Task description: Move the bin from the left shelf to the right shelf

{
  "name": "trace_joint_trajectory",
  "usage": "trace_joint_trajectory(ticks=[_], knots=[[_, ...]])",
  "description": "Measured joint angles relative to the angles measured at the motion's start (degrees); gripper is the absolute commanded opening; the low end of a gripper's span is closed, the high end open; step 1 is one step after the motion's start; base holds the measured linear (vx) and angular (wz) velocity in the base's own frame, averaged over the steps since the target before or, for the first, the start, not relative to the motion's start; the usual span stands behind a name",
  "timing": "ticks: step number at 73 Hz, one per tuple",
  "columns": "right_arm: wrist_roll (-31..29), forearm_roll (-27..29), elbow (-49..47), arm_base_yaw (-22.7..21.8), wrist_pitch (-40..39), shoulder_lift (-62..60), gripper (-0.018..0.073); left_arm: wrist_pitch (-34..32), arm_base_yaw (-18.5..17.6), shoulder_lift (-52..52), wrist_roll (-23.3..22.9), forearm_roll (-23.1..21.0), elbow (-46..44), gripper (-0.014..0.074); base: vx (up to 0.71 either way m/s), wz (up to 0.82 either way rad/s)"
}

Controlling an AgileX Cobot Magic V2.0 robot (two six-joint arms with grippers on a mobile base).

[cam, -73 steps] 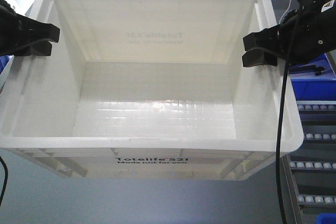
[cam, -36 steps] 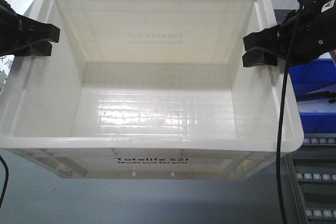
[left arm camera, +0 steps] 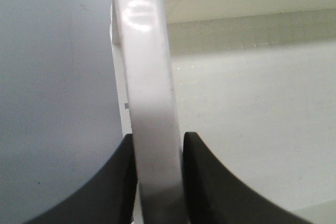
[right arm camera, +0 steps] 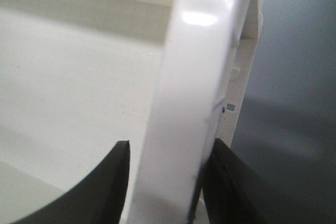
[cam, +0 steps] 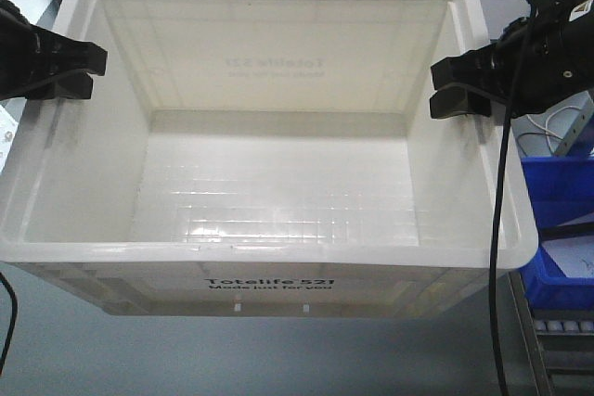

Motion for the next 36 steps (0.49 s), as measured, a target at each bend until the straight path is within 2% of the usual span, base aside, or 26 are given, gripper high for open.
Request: trace_joint_trajectory(ticks=[17, 36], knots=[[0.0, 0.0, 0.0, 0.0, 0.0, 0.0, -0.0005, -0.1, 0.0, 0.1, 0.0, -0.1, 0.0, -0.0006, 0.42, 0.18], [0.0, 0.0, 0.0, 0.0, 0.0, 0.0, -0.0005, -0.1, 0.0, 0.1, 0.0, -0.1, 0.0, -0.0006, 0.40, 0.42]])
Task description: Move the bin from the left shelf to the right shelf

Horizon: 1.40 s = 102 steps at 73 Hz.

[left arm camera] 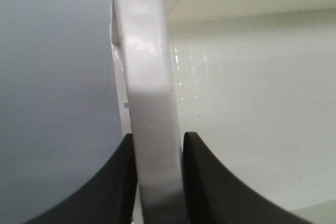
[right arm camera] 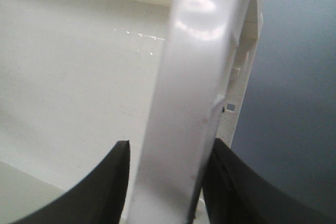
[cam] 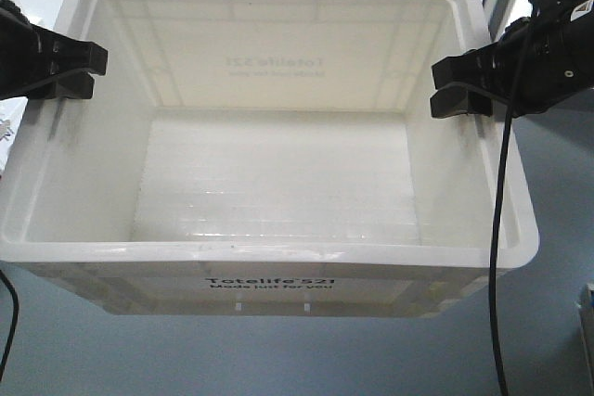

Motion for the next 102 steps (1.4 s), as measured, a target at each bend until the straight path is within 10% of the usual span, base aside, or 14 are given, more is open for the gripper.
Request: trace_joint_trajectory(ticks=[102], knots=[[-0.1, 0.1, 0.0, 0.0, -0.4, -0.1, -0.0005, -0.4, 0.0, 0.0, 0.1, 0.2, 0.0, -0.0006, 0.21, 0.59]])
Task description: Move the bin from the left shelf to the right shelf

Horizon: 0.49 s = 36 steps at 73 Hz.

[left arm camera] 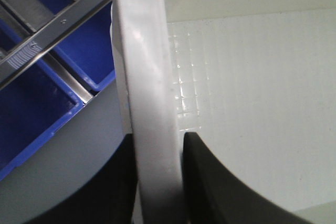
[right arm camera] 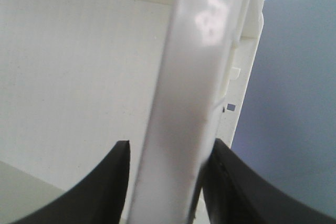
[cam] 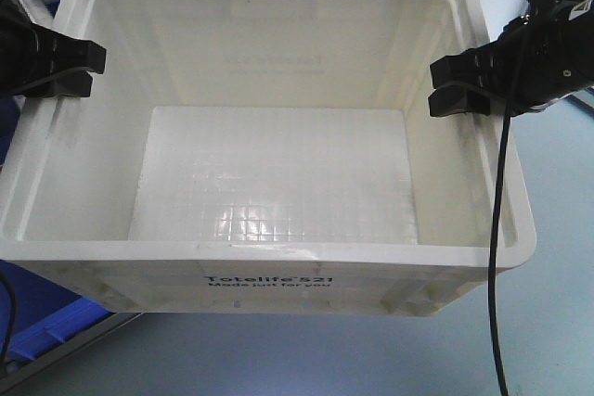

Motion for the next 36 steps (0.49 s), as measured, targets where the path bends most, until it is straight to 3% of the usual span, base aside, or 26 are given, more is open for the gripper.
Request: trace_joint_trajectory(ticks=[36], knots=[[0.0, 0.0, 0.0, 0.0, 0.0, 0.0, -0.0005, 0.0, 0.0, 0.0, 0.0, -0.1, 0.0, -0.0006, 0.06, 0.50]])
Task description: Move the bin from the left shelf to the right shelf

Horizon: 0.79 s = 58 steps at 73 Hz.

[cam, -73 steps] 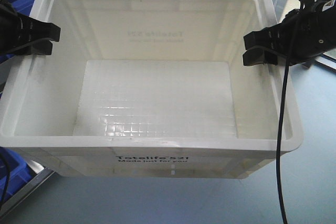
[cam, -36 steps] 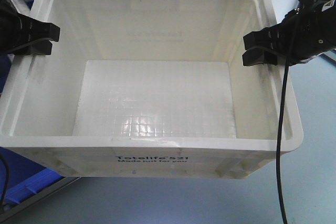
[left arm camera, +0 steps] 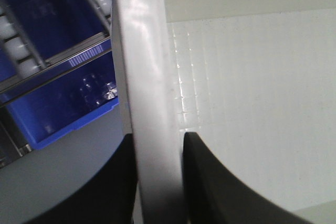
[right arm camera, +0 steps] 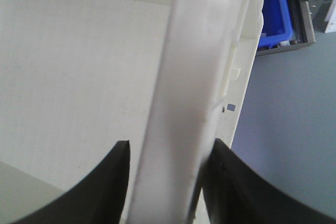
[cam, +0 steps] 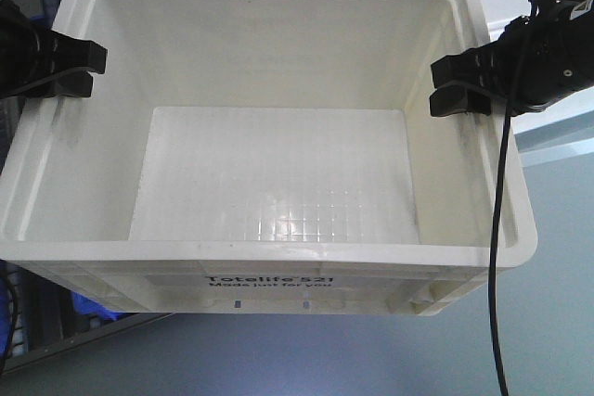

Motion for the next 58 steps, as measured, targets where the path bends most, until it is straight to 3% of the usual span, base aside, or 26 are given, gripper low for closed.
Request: trace_joint_trajectory(ticks=[58], knots=[[0.0, 0.0, 0.0, 0.0, 0.0, 0.0, -0.0005, 0.2, 0.0, 0.0, 0.0, 0.2, 0.0, -0.0006, 0.02, 0.45]])
